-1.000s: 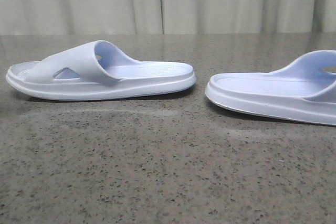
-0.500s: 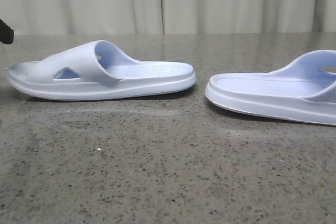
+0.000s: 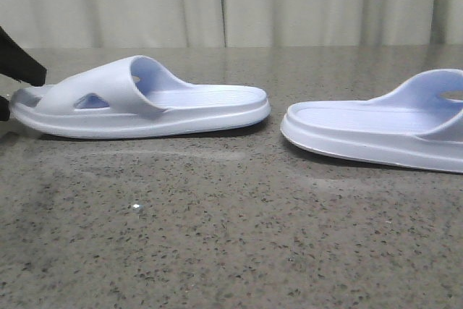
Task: Insert blue slippers together front up
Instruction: 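Grasp each slipper's heel rim, left gripper one, right gripper other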
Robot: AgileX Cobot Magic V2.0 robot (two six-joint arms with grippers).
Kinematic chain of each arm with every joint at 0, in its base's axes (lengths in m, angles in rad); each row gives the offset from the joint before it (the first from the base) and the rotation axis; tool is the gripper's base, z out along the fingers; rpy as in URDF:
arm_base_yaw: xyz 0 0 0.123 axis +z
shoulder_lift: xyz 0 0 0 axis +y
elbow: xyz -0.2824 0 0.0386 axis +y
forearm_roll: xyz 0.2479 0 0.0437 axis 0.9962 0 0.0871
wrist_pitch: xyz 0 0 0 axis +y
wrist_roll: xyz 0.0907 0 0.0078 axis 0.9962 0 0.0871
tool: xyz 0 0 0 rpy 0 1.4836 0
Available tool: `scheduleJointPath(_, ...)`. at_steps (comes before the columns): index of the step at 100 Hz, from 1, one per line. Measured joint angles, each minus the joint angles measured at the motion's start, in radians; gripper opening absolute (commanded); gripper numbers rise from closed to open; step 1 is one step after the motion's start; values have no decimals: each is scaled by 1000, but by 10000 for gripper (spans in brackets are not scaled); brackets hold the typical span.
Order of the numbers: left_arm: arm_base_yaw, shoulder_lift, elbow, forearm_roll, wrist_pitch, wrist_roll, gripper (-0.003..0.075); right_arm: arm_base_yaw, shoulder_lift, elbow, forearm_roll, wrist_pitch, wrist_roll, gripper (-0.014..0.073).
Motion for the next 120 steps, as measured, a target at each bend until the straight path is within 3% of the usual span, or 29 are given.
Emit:
scheduleJointPath(36, 0, 12, -17, -34, 7, 40, 284, 0, 0, 0, 0, 0, 0, -104)
scheduleJointPath(80, 0, 74, -17, -34, 51, 43, 280, 0, 0, 0, 2, 0, -2, -104)
scheduleJointPath(94, 0, 81, -19, -43, 60, 53, 190, 0, 0, 0, 2, 0, -2, -104)
scheduleJointPath(106, 0, 81, -19, -48, 60, 61, 13, 0, 0, 0, 2, 0, -2, -104)
scheduleJointPath(120, 0, 81, -19, -71, 64, 71, 15, 2, 0, 0, 2, -2, -2, -104)
